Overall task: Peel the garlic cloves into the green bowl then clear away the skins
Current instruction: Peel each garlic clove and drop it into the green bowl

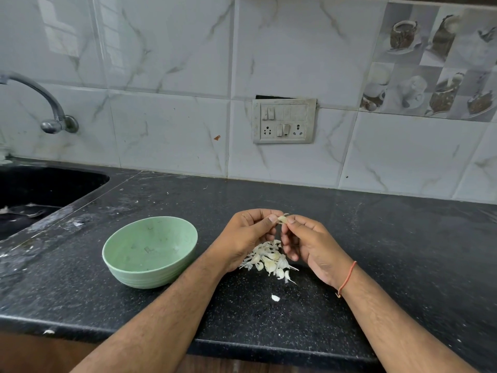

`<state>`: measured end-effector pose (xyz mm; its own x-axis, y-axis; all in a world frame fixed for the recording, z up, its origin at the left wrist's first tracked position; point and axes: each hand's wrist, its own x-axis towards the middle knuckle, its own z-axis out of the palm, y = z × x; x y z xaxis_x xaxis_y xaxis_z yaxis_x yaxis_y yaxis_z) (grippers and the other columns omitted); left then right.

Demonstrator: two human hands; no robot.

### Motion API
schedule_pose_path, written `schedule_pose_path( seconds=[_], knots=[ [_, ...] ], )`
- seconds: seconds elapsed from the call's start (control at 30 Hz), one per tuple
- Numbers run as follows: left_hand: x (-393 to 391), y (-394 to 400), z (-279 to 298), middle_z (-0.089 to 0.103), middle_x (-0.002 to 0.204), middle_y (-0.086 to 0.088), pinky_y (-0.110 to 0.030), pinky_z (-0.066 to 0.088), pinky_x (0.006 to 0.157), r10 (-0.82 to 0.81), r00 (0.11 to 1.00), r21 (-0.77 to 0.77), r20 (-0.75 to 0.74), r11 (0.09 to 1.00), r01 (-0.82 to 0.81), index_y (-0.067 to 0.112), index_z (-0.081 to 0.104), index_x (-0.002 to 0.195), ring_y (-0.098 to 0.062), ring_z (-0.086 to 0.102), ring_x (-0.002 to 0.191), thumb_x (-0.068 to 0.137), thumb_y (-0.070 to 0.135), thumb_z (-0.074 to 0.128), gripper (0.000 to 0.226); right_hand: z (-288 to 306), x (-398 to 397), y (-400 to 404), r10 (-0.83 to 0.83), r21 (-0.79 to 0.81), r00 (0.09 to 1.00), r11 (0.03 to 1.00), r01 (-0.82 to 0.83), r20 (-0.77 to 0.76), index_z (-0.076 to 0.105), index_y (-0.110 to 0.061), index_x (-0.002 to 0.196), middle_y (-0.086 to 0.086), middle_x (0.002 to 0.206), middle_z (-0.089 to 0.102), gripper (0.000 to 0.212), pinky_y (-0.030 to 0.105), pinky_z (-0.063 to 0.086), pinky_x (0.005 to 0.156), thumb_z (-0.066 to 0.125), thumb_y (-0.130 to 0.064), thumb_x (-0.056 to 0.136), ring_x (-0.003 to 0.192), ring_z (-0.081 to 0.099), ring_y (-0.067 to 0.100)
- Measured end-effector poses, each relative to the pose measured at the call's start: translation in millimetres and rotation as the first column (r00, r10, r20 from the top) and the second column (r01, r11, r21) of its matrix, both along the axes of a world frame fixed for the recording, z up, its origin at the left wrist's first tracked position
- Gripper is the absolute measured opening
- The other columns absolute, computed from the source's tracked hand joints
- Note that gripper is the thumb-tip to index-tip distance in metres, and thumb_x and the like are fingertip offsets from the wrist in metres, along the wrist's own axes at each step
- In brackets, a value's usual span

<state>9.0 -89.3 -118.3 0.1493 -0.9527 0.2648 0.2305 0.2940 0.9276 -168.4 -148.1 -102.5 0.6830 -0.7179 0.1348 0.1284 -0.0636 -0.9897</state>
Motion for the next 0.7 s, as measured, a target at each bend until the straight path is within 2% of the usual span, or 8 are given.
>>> schedule_pose_path(
  seconds=[0.17,0.37,0.43,0.53,0.6,0.7],
  knots=[
    [3.1,-0.8,0.3,0.070,0.089,-0.008,-0.032,0.051,0.078,0.107,0.990,-0.005,0.088,0.994,-0.107,0.017,0.081,0.116,-0.016,0.063,0.081,0.104,0.021,0.067,0.018,0.5,-3.3,-0.9,0.044,0.007,0.998,0.999,-0.044,-0.042,0.063,-0.009,0.094,0.005,0.073,0.056,0.026,0.027,0.034,0.052,0.051,-0.025,0.111,0.064,0.050,0.017],
    [2.3,2.4,1.1,0.079,0.103,-0.011,-0.033,0.059,0.091,0.226,0.939,-0.149,0.258,0.970,-0.192,0.016,0.079,0.116,-0.015,0.070,0.093,0.105,0.016,0.066,0.017,2.7,-4.8,-0.1,0.100,0.035,0.995,0.994,-0.099,-0.018,0.065,-0.008,0.094,0.007,0.074,0.054,0.027,0.030,0.032,0.053,0.053,-0.027,0.109,0.061,0.049,0.017],
    [2.5,3.4,0.7,0.079,0.106,-0.005,-0.035,0.060,0.095,0.262,0.890,-0.203,0.374,0.959,-0.197,0.017,0.079,0.116,-0.015,0.073,0.102,0.106,0.016,0.065,0.017,1.6,-4.9,-1.3,0.095,0.019,0.995,0.995,-0.095,-0.020,0.066,-0.007,0.095,0.008,0.075,0.056,0.028,0.030,0.033,0.051,0.052,-0.026,0.110,0.060,0.049,0.017],
    [2.4,3.2,-1.9,0.075,0.110,0.008,-0.030,0.058,0.091,0.376,0.745,-0.318,0.551,0.920,-0.229,0.027,0.079,0.113,-0.014,0.072,0.105,0.103,0.018,0.071,0.016,-1.1,-3.9,-4.2,0.054,-0.011,0.998,0.998,-0.054,-0.032,0.069,-0.008,0.094,0.008,0.074,0.058,0.029,0.029,0.033,0.050,0.052,-0.025,0.111,0.059,0.051,0.017],
    [1.6,3.2,-2.7,0.070,0.109,0.011,-0.023,0.056,0.084,0.445,0.679,-0.376,0.584,0.890,-0.260,0.031,0.079,0.111,-0.014,0.070,0.104,0.097,0.016,0.077,0.020,-1.7,-3.5,-5.4,0.022,-0.026,0.999,0.999,-0.023,-0.042,0.070,-0.008,0.093,0.008,0.073,0.058,0.030,0.028,0.033,0.048,0.052,-0.024,0.111,0.057,0.051,0.016],
    [2.0,4.4,-1.7,0.067,0.107,0.013,-0.012,0.049,0.078,0.501,0.642,-0.419,0.580,0.860,-0.292,0.030,0.081,0.109,-0.011,0.070,0.100,0.093,0.018,0.083,0.020,-2.1,-2.8,-6.2,-0.031,-0.063,0.997,0.998,0.027,-0.064,0.071,-0.007,0.095,0.007,0.072,0.059,0.030,0.025,0.034,0.047,0.052,-0.024,0.111,0.056,0.051,0.016]
  ],
)
